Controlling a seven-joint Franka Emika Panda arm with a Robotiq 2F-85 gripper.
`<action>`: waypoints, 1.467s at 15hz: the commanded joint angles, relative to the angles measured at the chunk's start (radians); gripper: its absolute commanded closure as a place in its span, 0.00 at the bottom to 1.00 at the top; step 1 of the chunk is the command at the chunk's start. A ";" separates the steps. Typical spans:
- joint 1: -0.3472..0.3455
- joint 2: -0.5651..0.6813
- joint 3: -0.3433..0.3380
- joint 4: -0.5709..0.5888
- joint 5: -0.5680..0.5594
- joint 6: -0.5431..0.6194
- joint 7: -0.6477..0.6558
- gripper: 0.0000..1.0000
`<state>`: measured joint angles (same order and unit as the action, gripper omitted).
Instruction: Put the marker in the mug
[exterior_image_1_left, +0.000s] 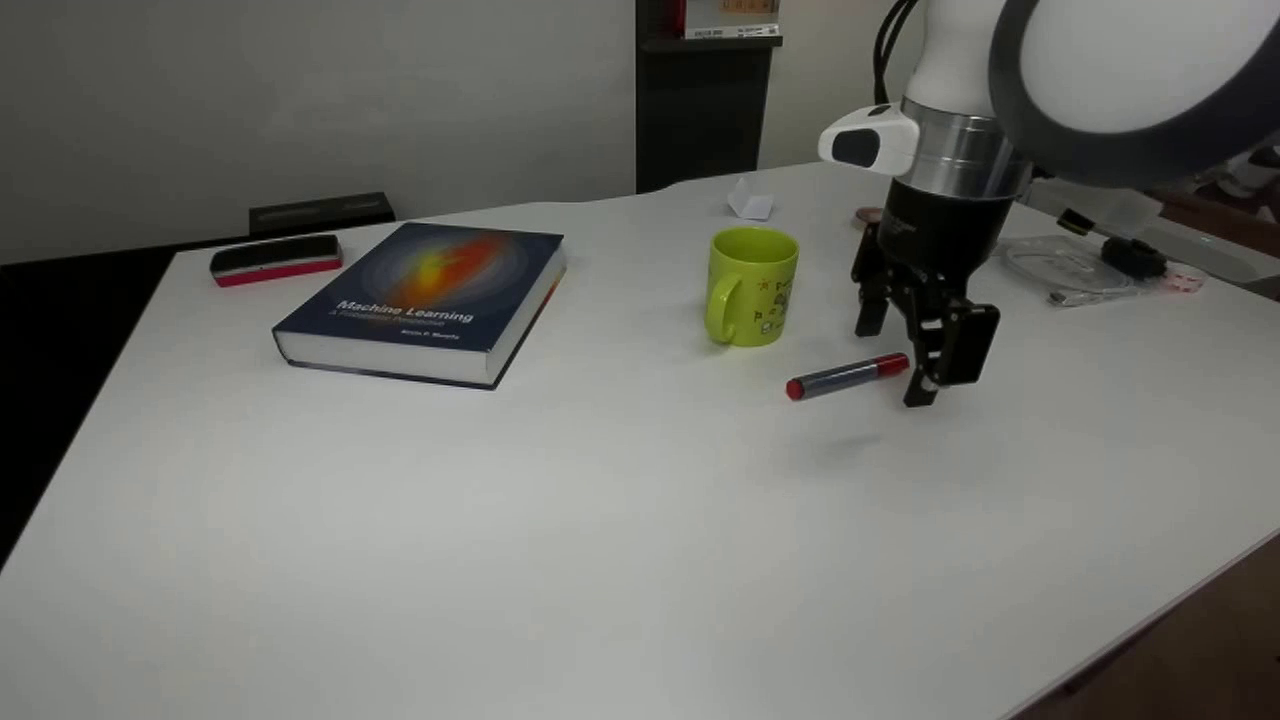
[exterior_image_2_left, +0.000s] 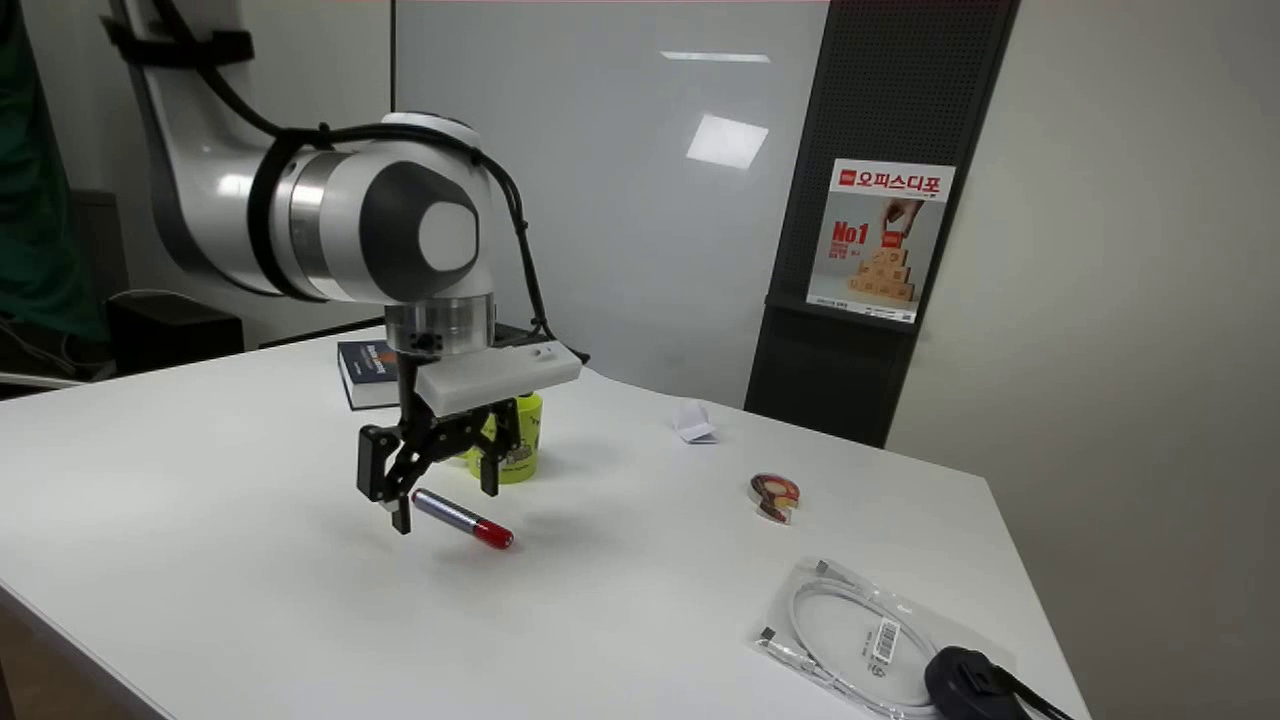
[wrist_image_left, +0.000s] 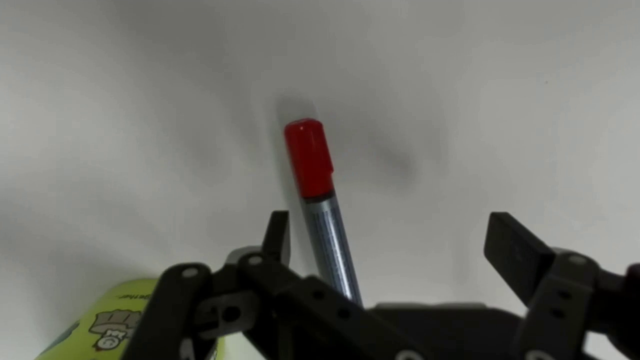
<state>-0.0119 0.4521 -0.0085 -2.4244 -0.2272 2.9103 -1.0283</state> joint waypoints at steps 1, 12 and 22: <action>0.007 0.085 -0.009 0.074 -0.054 0.009 0.063 0.13; 0.012 0.132 -0.025 0.133 -0.101 0.025 0.093 0.95; 0.025 -0.173 0.009 0.073 -0.080 -0.307 0.182 0.94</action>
<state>0.0126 0.4321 -0.0257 -2.3196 -0.3153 2.7796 -0.8999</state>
